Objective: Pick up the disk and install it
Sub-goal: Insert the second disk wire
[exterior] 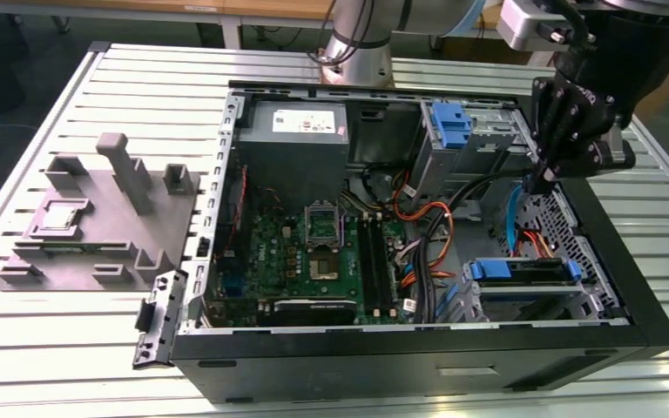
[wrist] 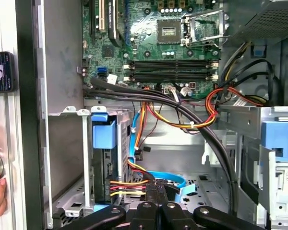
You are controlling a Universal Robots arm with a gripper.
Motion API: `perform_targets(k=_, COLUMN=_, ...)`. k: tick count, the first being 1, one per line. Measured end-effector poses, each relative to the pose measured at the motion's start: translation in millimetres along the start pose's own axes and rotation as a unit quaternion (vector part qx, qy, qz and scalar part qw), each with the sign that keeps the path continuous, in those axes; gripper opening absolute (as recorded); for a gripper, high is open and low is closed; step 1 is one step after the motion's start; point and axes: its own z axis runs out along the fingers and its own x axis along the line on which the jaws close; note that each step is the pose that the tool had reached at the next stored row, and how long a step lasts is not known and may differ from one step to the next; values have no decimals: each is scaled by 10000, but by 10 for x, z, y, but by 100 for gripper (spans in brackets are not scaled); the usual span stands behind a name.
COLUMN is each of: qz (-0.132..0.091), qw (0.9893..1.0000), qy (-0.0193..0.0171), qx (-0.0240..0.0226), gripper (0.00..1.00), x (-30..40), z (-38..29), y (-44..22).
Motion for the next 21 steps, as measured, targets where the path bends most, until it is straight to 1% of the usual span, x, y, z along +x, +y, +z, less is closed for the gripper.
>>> perform_targets(k=4, qz=24, qw=10000, qy=3, qx=-40, gripper=10, x=-23, z=-7, y=0)
perform_targets(k=15, qz=24, qw=10000, qy=3, qx=-49, gripper=10, x=-24, z=-8, y=0)
perform_targets(k=19, qz=23, qw=10000, qy=4, qx=-59, gripper=10, x=-29, z=-38, y=-2)
perform_targets(k=21, qz=21, qw=10000, qy=10, qx=-60, gripper=10, x=-45, z=-52, y=-3)
